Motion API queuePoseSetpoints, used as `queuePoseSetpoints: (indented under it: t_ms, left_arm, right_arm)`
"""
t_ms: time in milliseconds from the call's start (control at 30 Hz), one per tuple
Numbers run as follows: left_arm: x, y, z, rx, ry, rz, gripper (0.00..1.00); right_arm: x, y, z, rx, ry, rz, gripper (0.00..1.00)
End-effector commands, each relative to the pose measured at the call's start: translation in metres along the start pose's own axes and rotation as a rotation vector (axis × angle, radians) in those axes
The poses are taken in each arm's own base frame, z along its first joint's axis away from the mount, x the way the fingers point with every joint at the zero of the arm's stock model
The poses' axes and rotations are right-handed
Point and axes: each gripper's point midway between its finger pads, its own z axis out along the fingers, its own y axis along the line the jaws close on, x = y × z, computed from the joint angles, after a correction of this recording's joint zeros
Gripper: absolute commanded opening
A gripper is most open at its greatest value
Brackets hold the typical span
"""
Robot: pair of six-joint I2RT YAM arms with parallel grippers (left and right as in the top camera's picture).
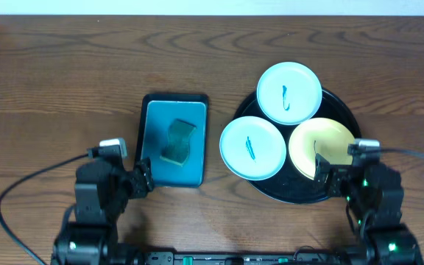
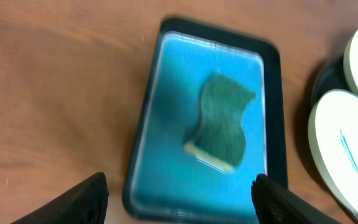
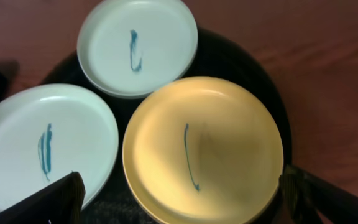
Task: Clean dirty plates on tray and stack at the side
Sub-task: 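Move the left gripper over the green sponge on the teal tray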
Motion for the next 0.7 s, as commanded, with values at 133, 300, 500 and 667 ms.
queuePoseSetpoints:
  t_ms: [133, 300, 500, 667]
  left_arm:
    - [-0.021, -0.011, -0.018, -0.009, 0.147, -0.028, 0.75]
    - [-0.016, -0.01, -0.02, -0.024, 0.197, -0.032, 0.75]
    - [-0.023, -0.01, -0.019, -0.023, 0.167, -0.029, 0.96]
    - [-0.052, -0.017, -0.015, 0.008, 0.052, -0.02, 0.97]
  right_arm:
    - [-0.018, 0.001, -0.003, 0.031, 0.126, 0.045, 0.99]
    - [-0.016, 0.003, 0.0, 0.022, 0.146, 0.047, 0.99]
    - [-0.018, 0.008, 0.0, -0.006, 0.139, 0.052, 0.99]
    - [-0.019, 0.008, 0.0, -0.007, 0.135, 0.052, 0.99]
